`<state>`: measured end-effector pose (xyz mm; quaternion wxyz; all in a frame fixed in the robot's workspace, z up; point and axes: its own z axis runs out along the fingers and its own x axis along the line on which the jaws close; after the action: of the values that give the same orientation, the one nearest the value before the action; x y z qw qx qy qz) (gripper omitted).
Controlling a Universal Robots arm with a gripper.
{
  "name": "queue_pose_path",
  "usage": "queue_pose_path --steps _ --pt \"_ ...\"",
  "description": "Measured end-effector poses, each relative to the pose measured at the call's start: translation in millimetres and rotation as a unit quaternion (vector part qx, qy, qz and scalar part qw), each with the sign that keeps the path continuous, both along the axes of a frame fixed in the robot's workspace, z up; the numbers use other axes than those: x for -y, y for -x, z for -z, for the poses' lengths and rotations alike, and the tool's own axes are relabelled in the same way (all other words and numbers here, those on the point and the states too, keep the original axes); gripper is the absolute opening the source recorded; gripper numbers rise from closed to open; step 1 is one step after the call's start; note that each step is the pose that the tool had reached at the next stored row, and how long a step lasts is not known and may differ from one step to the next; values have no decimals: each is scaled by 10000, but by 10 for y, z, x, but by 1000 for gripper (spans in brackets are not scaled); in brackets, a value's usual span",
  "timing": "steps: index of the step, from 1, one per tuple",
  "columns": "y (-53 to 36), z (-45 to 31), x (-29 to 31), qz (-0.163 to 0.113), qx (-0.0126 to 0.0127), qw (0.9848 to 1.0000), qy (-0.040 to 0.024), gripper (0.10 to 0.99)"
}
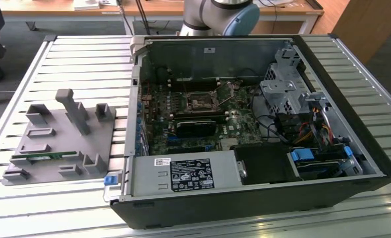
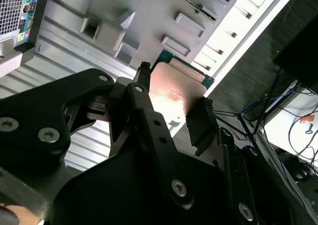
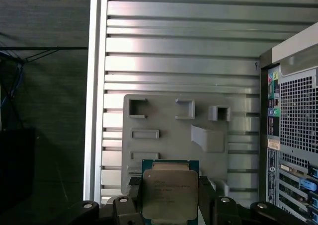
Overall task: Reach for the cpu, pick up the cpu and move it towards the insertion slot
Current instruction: 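Pick up the cpu and move it towards the insertion slot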
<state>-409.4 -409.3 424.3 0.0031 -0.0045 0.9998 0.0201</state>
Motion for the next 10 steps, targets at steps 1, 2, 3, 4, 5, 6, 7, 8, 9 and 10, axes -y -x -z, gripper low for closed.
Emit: queue_pose_path --steps 1,2,3,4,5,6,7,8,9,10 --pt "-30 1 0 0 0 10000 0 537" --pt "-59 0 0 0 0 10000 0 537" --pt "-88 1 0 0 0 10000 -1 537" --pt "-122 0 0 -1 0 10000 0 537" --pt "-158 -1 0 0 -1 10000 0 537" --pt "-192 1 0 0 0 10000 0 537" --pt "-231 1 0 0 0 10000 -1 537" --pt "-267 1 0 0 0 10000 -1 537" --pt "-303 0 0 0 -1 10000 0 537" --pt "-340 0 0 0 -1 10000 0 537"
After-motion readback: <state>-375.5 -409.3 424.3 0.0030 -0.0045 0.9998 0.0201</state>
